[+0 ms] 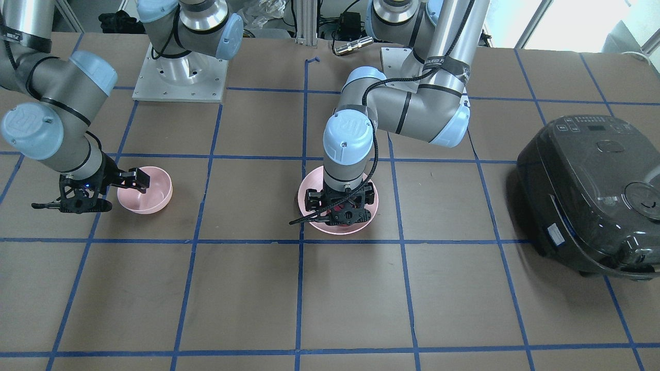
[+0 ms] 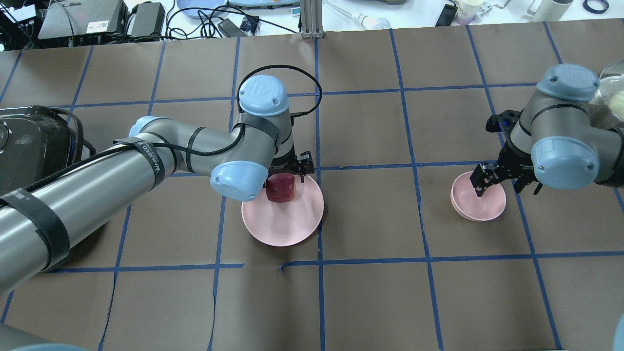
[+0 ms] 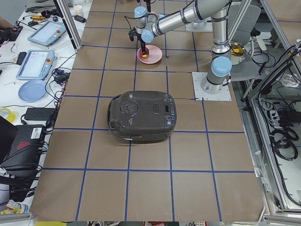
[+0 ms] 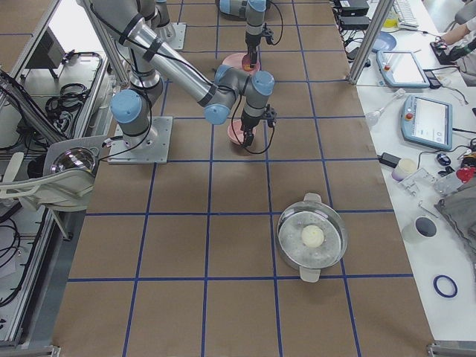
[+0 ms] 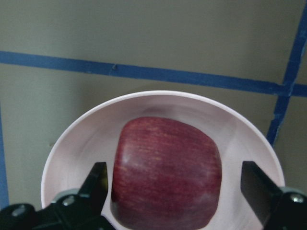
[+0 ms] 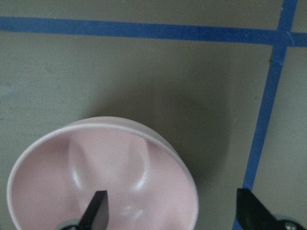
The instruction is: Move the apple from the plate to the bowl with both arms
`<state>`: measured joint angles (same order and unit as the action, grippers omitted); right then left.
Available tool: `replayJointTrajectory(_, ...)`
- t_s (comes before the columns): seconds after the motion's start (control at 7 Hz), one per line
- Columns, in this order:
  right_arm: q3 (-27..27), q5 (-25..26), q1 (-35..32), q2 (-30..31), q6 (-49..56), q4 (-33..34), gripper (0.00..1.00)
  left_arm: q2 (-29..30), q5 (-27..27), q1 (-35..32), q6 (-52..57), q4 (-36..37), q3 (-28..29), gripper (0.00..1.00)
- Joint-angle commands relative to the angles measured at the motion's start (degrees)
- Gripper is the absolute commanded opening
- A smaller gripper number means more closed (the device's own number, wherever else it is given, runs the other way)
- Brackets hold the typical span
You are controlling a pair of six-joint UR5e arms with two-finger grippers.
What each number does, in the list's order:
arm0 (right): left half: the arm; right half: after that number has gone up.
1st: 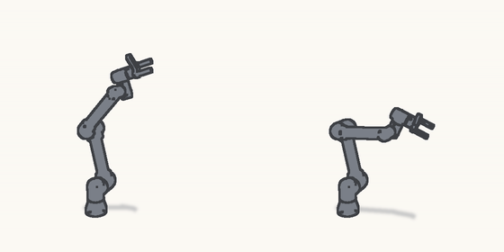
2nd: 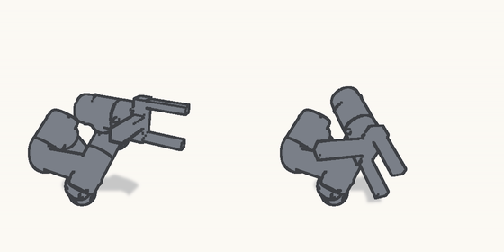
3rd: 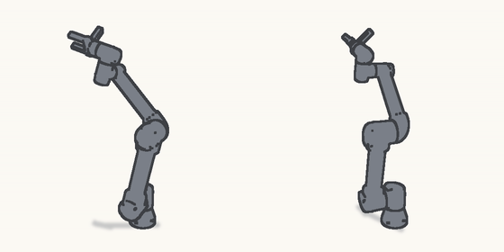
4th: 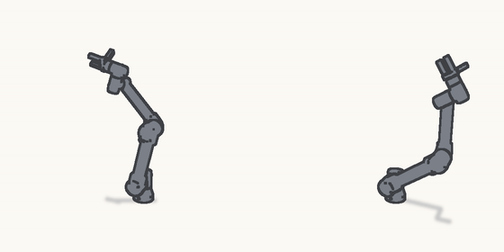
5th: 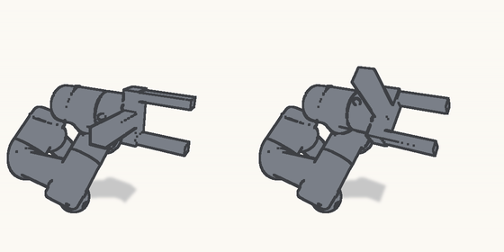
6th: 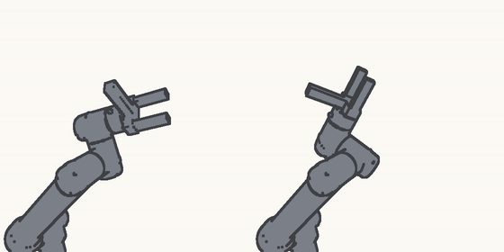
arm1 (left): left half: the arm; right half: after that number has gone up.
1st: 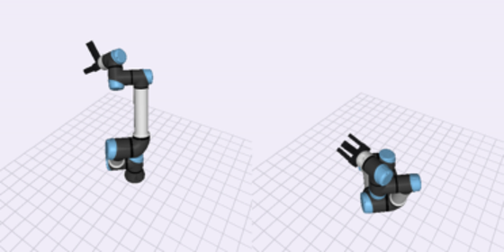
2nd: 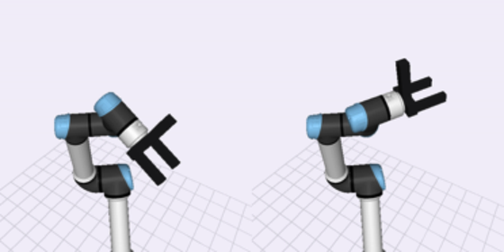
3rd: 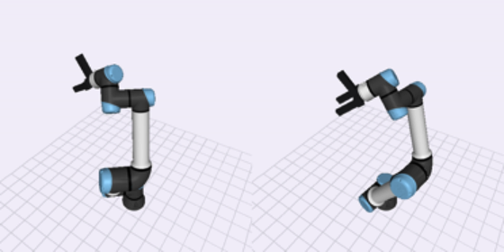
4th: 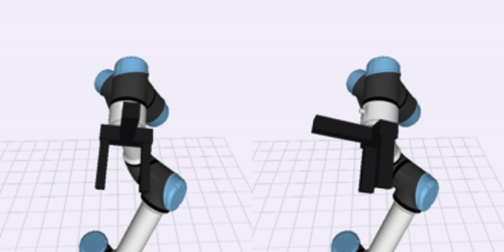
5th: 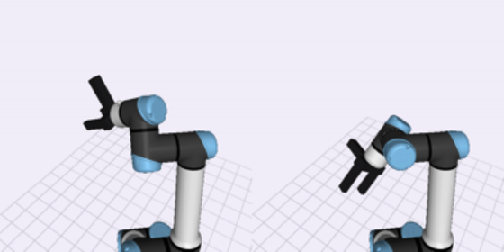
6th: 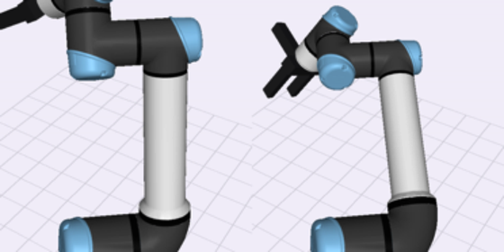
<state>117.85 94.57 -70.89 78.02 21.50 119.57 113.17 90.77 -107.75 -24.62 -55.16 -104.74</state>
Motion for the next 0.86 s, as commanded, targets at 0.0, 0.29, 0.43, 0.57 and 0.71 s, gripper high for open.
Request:
replayJointTrajectory(0.0, 0.10, -0.70, 2.49, -1.29, -0.58, -0.47, 0.50, 0.29, 0.02, -0.36, 1.14, 0.40, 0.15, 0.57)
replayJointTrajectory(0.29, 0.01, -0.79, 3.57, -1.38, -0.58, -0.91, 0.00, -1.37, 0.63, -0.36, 3.69, 0.23, 0.41, 0.09)
replayJointTrajectory(0.43, -0.17, -0.88, 3.57, -1.12, -0.76, -2.48, 0.00, -1.90, 2.99, -0.18, 4.14, 0.40, 0.76, 0.04)
replayJointTrajectory(0.57, -1.04, -0.97, 3.57, -0.59, -2.07, -4.76, 0.00, -3.21, 3.01, 0.08, 4.84, -0.73, 1.81, 0.04)
replayJointTrajectory(0.71, -2.53, -1.40, 3.13, 0.20, -2.69, -6.70, 0.00, -5.05, 2.92, 0.34, 5.19, -3.70, 3.73, 0.04)
